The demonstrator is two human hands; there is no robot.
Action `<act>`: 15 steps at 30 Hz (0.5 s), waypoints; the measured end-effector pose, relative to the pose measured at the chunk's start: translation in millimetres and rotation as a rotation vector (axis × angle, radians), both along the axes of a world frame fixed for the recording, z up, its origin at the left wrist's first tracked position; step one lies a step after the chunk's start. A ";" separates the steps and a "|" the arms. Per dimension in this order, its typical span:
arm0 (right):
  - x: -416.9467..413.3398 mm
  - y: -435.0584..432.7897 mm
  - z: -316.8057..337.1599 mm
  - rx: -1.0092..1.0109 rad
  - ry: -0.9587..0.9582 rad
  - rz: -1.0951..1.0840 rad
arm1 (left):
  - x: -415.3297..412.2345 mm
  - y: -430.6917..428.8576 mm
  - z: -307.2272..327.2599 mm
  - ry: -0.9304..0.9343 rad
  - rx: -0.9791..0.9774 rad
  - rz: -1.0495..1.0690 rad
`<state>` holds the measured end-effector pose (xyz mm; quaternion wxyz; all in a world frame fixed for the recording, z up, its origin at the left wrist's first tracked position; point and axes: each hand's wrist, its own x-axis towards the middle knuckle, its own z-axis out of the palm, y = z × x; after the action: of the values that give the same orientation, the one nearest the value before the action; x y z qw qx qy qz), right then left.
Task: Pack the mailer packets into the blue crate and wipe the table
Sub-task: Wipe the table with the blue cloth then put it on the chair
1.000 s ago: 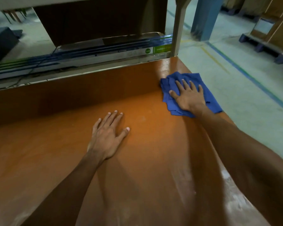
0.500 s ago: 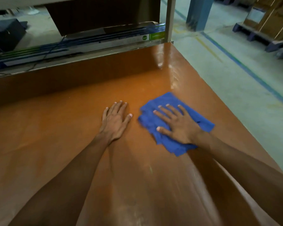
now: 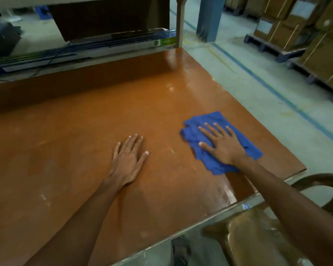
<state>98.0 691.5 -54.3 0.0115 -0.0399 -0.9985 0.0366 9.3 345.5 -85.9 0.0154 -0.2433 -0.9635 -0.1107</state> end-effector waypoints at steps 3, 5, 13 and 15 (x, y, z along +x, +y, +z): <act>17.4 23.7 0.4 -0.018 -0.053 -0.254 | 26.3 8.1 4.3 -0.012 0.027 -0.044; 43.8 5.9 -1.3 0.007 -0.071 -0.021 | 42.8 19.8 5.4 0.005 0.012 -0.093; 123.2 81.7 0.5 -0.070 -0.105 -0.463 | 100.6 69.6 6.2 0.019 -0.042 -0.291; 135.3 94.4 0.3 -0.057 -0.135 -0.411 | 107.5 74.1 4.4 0.017 -0.042 -0.306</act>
<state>233.4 785.9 -54.0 -0.0495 -0.2452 -0.9664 0.0587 116.9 419.6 -81.5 0.0016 -0.3885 -0.9171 -0.0893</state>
